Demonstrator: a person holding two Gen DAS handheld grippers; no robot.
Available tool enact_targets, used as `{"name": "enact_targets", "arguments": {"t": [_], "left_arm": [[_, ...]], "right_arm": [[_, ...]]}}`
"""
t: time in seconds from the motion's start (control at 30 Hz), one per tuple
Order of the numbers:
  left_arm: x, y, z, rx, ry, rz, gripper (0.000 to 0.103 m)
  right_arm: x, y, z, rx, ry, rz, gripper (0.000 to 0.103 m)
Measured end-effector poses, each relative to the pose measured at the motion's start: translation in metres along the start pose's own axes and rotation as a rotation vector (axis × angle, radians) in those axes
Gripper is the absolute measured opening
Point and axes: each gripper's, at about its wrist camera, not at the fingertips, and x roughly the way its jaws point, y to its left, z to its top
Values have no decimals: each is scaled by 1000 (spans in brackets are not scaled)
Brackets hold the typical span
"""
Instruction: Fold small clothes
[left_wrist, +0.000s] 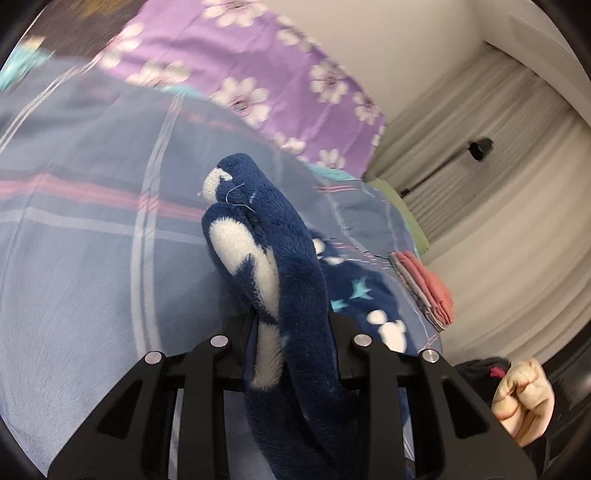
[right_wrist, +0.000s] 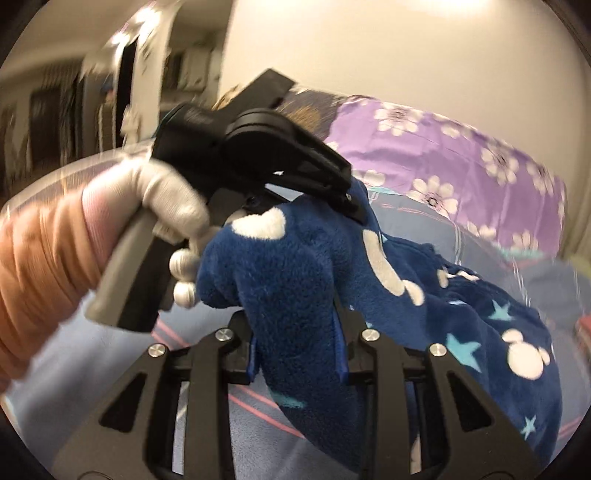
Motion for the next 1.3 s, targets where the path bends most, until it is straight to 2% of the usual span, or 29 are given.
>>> {"name": "enact_targets", "arguments": {"t": [0.17, 0.3, 0.5, 0.67, 0.77, 0.97, 1.13, 1.3], "left_arm": [[17, -70, 15, 135, 16, -7, 29], [47, -128, 15, 244, 56, -16, 29], [118, -194, -10, 364, 161, -9, 29], [181, -227, -48, 448, 272, 17, 30], [213, -236, -66, 472, 328, 53, 33], [242, -247, -89, 522, 371, 66, 41], [251, -252, -100, 566, 378, 77, 43], [253, -253, -99, 567, 380, 74, 43]], "right_arm": [[-44, -51, 6, 192, -62, 13, 30], [-71, -110, -2, 384, -88, 48, 30], [-112, -190, -54, 666, -83, 94, 29], [-132, -228, -103, 819, -63, 130, 29], [-137, -246, -127, 869, -45, 126, 28], [-137, -262, -167, 930, 11, 130, 32], [-145, -259, -172, 874, 44, 45, 45], [-152, -251, -165, 807, 46, -13, 48]]}}
